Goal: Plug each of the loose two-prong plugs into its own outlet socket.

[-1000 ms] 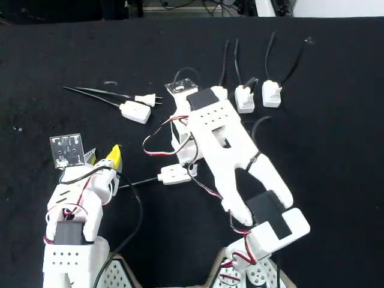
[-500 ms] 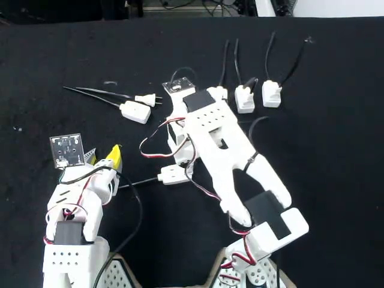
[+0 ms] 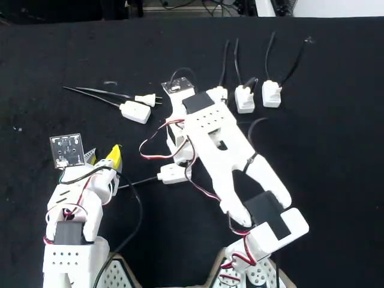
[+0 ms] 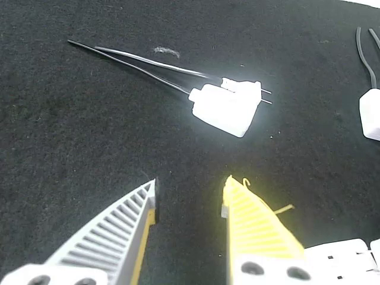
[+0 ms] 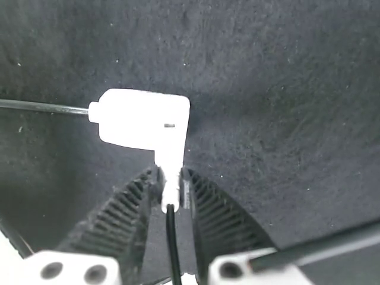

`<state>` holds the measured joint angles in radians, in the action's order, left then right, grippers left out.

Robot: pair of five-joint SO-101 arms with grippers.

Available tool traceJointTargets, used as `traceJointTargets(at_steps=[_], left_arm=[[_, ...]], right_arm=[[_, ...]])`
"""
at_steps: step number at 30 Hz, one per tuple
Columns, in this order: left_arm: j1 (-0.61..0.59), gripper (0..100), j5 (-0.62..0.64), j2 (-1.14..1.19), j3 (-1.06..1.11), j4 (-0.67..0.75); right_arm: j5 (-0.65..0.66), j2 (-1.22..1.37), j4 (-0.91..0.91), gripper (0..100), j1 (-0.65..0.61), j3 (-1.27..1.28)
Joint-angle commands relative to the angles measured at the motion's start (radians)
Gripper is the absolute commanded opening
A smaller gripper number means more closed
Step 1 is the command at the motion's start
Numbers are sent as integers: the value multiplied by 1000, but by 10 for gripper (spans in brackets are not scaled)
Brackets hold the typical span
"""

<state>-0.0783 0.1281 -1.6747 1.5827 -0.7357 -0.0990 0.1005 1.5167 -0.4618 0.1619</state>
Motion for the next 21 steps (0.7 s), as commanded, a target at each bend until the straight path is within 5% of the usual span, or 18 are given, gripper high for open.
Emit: traceJointTargets(at_steps=[1, 21], left_arm=[[-4, 188, 0, -11, -19, 8], [-4, 188, 0, -11, -19, 8]], right_arm=[[-3, -5, -20, 10, -15, -1], [26, 27, 100, 10, -15, -107]])
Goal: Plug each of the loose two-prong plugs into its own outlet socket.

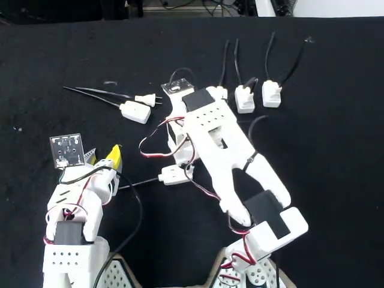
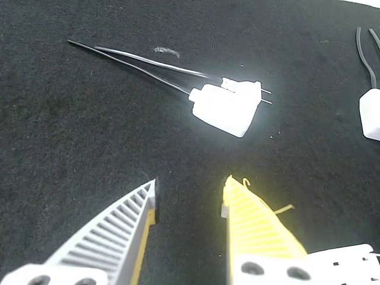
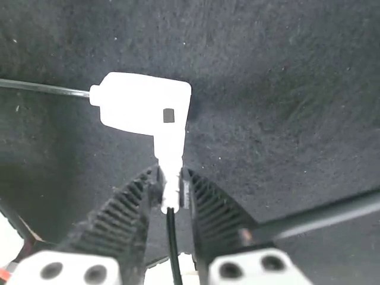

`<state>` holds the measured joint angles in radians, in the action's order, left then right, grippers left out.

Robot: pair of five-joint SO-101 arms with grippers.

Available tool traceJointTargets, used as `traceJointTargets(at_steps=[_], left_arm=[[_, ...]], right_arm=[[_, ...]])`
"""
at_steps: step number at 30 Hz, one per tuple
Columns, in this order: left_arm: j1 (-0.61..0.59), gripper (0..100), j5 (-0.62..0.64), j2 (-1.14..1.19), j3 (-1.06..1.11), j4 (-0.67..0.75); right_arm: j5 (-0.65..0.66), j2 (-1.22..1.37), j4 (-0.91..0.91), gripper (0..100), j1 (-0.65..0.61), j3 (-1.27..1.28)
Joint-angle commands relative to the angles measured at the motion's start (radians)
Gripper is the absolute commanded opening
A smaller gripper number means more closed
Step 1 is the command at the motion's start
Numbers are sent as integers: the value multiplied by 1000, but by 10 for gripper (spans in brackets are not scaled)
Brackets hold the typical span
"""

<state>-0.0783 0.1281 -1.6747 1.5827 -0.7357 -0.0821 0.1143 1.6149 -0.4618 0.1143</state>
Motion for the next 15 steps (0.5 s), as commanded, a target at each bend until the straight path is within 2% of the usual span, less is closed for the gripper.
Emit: traceJointTargets(at_steps=[1, 15], left_arm=[[-4, 188, 0, -11, -19, 8], [-8, 188, 0, -11, -19, 8]], right_arm=[[9, 28, 5, 10, -15, -61], [11, 186, 74, 10, -17, -222]])
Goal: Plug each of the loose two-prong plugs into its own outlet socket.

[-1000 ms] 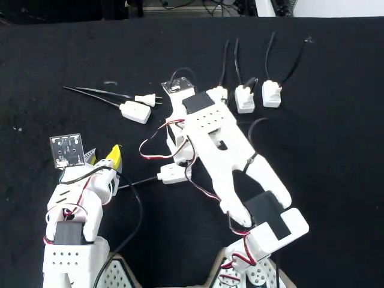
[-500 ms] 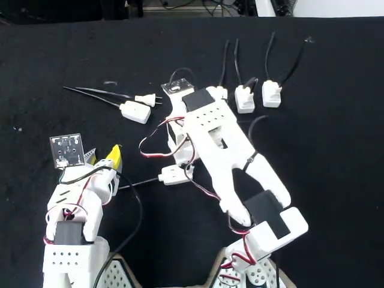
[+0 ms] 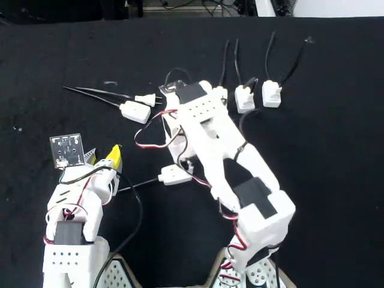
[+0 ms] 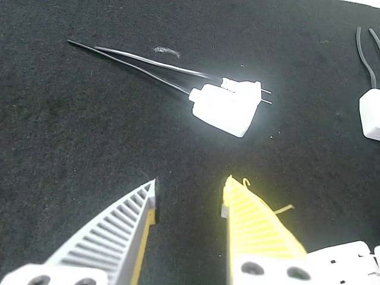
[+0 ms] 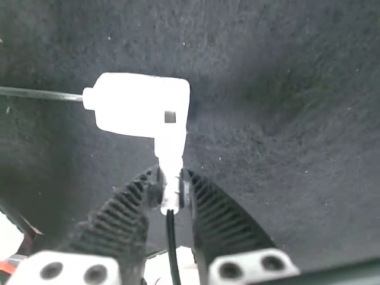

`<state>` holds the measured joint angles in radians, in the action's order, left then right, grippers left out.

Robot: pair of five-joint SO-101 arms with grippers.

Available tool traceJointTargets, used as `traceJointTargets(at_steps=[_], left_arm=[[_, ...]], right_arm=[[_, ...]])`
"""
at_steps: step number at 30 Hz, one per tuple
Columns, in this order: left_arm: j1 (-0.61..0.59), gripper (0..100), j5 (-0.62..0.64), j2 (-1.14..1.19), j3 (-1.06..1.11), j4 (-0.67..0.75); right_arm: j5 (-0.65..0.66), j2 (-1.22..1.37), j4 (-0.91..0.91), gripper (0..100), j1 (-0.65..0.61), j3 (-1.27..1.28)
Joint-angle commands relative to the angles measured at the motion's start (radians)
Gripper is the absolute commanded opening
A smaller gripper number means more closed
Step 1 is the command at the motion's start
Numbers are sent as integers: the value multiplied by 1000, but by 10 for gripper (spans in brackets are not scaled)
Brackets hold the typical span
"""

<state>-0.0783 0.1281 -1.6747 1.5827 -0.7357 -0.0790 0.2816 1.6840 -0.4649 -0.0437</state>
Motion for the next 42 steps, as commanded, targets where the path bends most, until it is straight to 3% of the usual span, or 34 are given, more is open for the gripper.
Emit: traceJointTargets(at_steps=[1, 11, 20, 42], left_arm=[[-8, 188, 0, -11, -19, 8], [-8, 188, 0, -11, -19, 8], [-8, 188, 0, -11, -19, 6], [-5, 188, 0, -12, -19, 2]], right_arm=[[8, 35, 5, 10, -14, -68], [8, 145, -2, 10, -15, -176], [8, 180, -2, 10, -100, -191], [123, 182, -89, 10, -40, -163]])
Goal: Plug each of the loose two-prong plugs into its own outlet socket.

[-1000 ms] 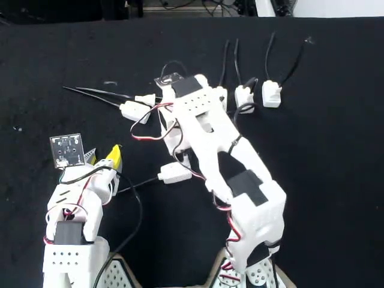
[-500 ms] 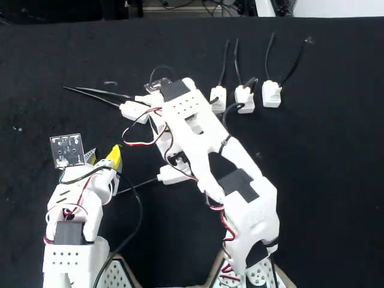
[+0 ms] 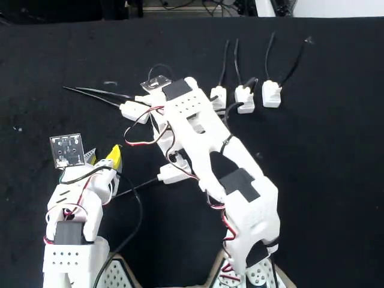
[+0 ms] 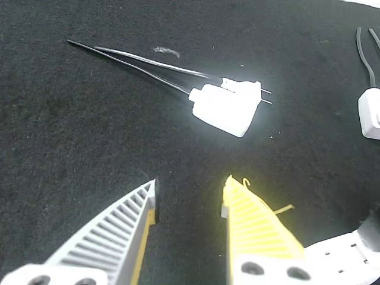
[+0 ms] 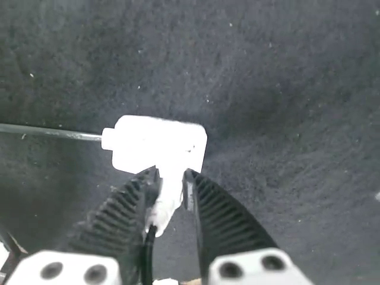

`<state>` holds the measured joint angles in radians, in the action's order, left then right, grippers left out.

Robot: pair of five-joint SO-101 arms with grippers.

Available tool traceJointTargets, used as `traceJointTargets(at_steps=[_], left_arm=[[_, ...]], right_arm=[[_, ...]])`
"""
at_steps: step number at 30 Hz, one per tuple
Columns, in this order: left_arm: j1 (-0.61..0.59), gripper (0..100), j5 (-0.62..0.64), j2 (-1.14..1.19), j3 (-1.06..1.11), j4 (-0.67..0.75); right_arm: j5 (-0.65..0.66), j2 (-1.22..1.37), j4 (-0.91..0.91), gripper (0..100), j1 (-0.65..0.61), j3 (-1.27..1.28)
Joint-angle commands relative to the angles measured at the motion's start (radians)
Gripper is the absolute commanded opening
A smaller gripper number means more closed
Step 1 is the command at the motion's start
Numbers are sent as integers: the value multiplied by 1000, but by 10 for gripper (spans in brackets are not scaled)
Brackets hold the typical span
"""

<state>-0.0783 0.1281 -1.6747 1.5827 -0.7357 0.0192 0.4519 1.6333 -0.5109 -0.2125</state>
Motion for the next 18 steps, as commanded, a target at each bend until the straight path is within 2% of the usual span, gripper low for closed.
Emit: traceJointTargets(at_steps=[1, 12, 18], left_arm=[[-5, 188, 0, -12, -19, 2], [-4, 188, 0, -12, -19, 2], [-4, 188, 0, -12, -19, 3]], right_arm=[[34, 12, -43, 10, 5, 15], [51, -68, -55, 10, 5, 77], [55, -170, 31, 10, 3, 71]])
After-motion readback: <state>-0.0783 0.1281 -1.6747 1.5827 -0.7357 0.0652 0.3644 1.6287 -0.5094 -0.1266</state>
